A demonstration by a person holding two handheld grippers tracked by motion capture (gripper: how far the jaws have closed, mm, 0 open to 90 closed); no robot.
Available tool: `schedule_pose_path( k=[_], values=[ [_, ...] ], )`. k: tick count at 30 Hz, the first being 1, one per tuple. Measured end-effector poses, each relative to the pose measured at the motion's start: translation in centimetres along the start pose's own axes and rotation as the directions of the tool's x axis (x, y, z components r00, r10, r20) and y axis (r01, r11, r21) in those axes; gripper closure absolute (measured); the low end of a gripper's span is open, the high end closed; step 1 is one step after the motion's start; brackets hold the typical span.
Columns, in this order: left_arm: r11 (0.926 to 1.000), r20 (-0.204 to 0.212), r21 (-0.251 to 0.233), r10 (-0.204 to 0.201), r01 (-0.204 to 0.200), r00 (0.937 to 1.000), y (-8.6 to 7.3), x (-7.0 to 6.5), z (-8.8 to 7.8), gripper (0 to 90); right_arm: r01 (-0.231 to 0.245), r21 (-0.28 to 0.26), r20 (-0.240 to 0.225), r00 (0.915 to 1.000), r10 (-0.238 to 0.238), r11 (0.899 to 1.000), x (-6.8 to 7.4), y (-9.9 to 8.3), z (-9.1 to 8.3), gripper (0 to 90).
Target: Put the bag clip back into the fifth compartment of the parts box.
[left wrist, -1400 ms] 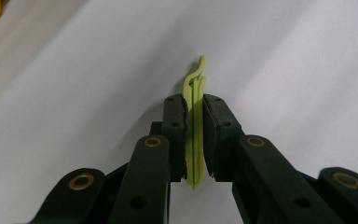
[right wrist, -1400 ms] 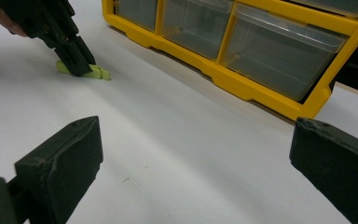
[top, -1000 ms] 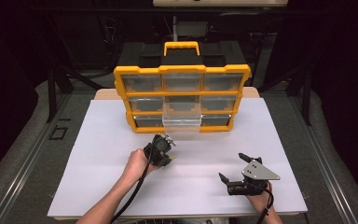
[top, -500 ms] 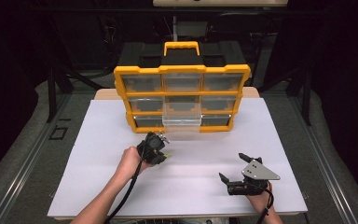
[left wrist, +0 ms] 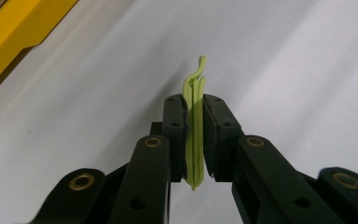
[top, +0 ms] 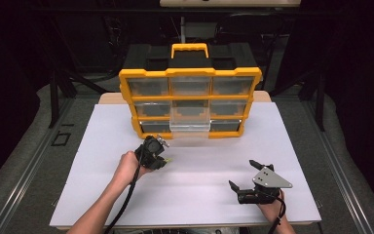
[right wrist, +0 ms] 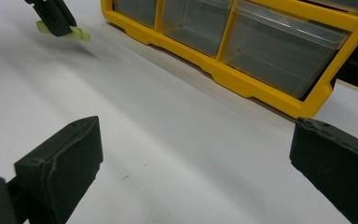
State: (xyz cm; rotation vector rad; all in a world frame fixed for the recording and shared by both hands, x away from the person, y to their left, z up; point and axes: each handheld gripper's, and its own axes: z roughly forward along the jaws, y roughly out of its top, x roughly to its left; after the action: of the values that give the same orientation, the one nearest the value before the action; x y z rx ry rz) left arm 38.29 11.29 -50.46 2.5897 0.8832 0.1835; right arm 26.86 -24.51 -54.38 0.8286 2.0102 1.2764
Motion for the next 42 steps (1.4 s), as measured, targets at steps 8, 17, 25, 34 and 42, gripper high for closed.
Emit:
schedule_pose_path(
  k=[8, 17, 25, 34, 42],
  values=[
    [0.9999, -0.017, -0.002, -0.014, 0.014, 0.9998, -0.4, 0.7, -0.4, 80.3, 0.002, -0.002, -0.001, 1.0000, -0.002, 1.000, 0.0, 0.0, 0.0, 1.8],
    [0.9998, -0.034, -0.002, -0.017, 0.017, 0.9993, -0.6, 1.6, -1.1, 80.2, -0.004, -0.008, -0.004, 1.0000, 0.004, 1.000, 0.0, 0.0, -0.1, 1.0],
    [0.9998, -0.046, 0.002, -0.021, 0.021, 0.9987, -0.7, 2.2, -1.4, 80.3, -0.005, -0.007, -0.007, 1.0000, 0.005, 1.000, 0.0, 0.0, 0.0, 1.0],
    [0.9999, -0.059, 0.014, -0.005, 0.005, 0.9982, -0.6, 2.9, -2.2, 80.3, 0.002, 0.002, -0.003, 1.0000, -0.002, 1.000, 0.0, 0.0, 0.0, 1.1],
    [0.9993, -0.071, 0.028, 0.025, -0.023, 0.9972, -0.3, 3.5, -2.7, 80.3, 0.004, 0.001, -0.006, 1.0000, -0.004, 1.000, 0.0, 0.0, 0.0, 1.2]
  ],
)
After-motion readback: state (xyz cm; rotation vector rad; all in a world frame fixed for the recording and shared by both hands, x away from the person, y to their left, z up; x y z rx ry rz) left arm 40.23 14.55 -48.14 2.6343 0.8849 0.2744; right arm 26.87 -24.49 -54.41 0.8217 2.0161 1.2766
